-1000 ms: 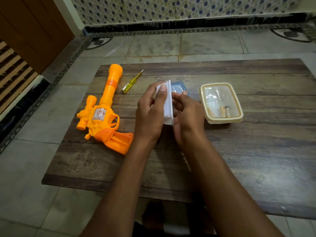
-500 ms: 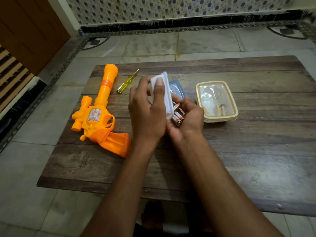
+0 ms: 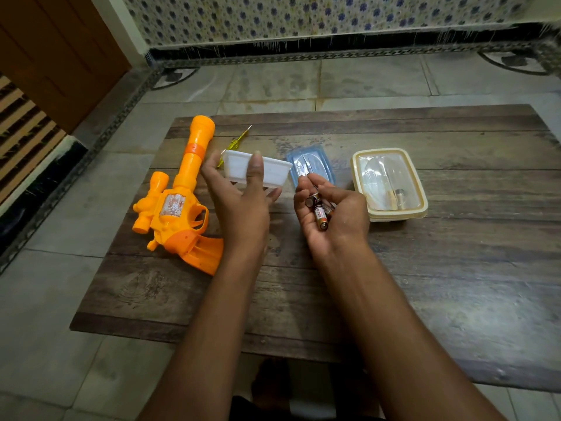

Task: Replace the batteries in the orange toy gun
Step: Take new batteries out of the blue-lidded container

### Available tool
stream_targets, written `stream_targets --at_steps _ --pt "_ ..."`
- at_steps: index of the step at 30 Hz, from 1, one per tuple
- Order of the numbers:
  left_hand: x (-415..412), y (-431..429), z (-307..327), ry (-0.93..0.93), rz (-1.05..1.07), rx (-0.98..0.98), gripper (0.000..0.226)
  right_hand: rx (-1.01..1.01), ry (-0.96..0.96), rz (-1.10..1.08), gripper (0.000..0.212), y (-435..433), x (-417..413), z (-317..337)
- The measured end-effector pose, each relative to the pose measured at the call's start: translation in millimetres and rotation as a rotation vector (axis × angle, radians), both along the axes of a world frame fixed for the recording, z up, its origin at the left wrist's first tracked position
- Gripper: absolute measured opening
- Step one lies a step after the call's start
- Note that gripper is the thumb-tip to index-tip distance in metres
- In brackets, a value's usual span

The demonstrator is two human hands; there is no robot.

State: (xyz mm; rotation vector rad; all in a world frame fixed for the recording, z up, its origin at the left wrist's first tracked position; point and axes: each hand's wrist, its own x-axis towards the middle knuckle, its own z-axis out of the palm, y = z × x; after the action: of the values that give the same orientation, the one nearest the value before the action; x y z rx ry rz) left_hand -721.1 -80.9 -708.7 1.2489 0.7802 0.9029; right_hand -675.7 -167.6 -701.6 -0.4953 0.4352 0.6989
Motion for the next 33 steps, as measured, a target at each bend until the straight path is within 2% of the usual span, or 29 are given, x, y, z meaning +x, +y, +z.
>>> stream_targets --at_steps 4,11,16,23,29,33 --pt "0.9 2.7 -7.5 0.104 -0.008 0.087 0.059 -0.028 -0.014 0.004 0.031 1.3 -0.7 -0.1" --pt "-1.3 10.5 -26.3 0.379 0.18 0.464 0.052 -0.107 -0.028 0.021 0.033 -1.1 -3.0 3.2" --pt "-2.1 -0.8 -24.5 0.557 0.146 0.636 0.047 -0.118 -0.022 0.041 0.029 -0.8 -5.1 5.5" --pt "0.7 -7.9 -22.1 0.669 0.032 0.641 0.039 -0.116 -0.05 0.051 0.04 -5.4 -4.2 7.0" --pt "3.5 -13.4 -21.0 0.716 -0.036 0.636 0.029 -0.11 -0.13 0.109 0.029 -6.1 -3.3 7.7" --pt "-0.3 -17.7 -16.8 0.711 -0.052 0.634 0.04 -0.101 -0.164 0.127 0.02 -7.9 -2.6 6.3"
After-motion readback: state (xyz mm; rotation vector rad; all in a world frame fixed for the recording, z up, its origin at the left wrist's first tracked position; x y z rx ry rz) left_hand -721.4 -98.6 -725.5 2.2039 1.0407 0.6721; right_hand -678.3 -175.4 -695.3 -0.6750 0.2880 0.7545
